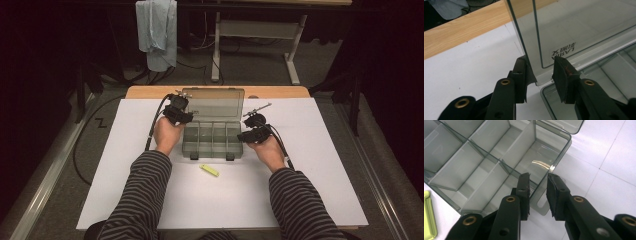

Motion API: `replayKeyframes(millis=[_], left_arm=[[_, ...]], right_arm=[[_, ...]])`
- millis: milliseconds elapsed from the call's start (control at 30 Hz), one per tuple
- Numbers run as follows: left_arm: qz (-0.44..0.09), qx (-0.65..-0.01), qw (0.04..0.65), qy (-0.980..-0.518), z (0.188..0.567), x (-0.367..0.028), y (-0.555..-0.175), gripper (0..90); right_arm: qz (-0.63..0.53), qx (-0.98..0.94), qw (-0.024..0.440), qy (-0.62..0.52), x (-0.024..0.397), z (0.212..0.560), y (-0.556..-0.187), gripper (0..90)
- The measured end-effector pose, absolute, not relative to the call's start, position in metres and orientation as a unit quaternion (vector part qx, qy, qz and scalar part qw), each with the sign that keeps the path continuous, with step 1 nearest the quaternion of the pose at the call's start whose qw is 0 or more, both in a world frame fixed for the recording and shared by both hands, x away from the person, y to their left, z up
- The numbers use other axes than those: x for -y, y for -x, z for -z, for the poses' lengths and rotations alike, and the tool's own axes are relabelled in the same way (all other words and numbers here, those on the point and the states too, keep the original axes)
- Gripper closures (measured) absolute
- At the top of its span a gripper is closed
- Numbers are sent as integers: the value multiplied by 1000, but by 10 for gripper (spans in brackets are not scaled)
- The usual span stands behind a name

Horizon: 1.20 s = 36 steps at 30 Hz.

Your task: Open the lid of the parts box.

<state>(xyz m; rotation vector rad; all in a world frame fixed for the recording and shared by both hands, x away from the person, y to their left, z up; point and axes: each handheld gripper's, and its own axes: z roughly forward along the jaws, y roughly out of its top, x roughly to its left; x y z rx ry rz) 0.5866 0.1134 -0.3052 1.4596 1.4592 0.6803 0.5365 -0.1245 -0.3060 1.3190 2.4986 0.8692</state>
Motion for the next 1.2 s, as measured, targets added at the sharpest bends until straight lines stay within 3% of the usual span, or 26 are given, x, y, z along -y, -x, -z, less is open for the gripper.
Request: replayKeyframes(millis=[467,1200], left_arm=[[-280,-601,450,-598,315,-112,-592,660],[-244,-638,448,-577,310,-118,-594,703]], right_arm=[[-291,-843,92,-443,124,306,-537,746],[-288,-847,83,-439,126,305,-541,746]])
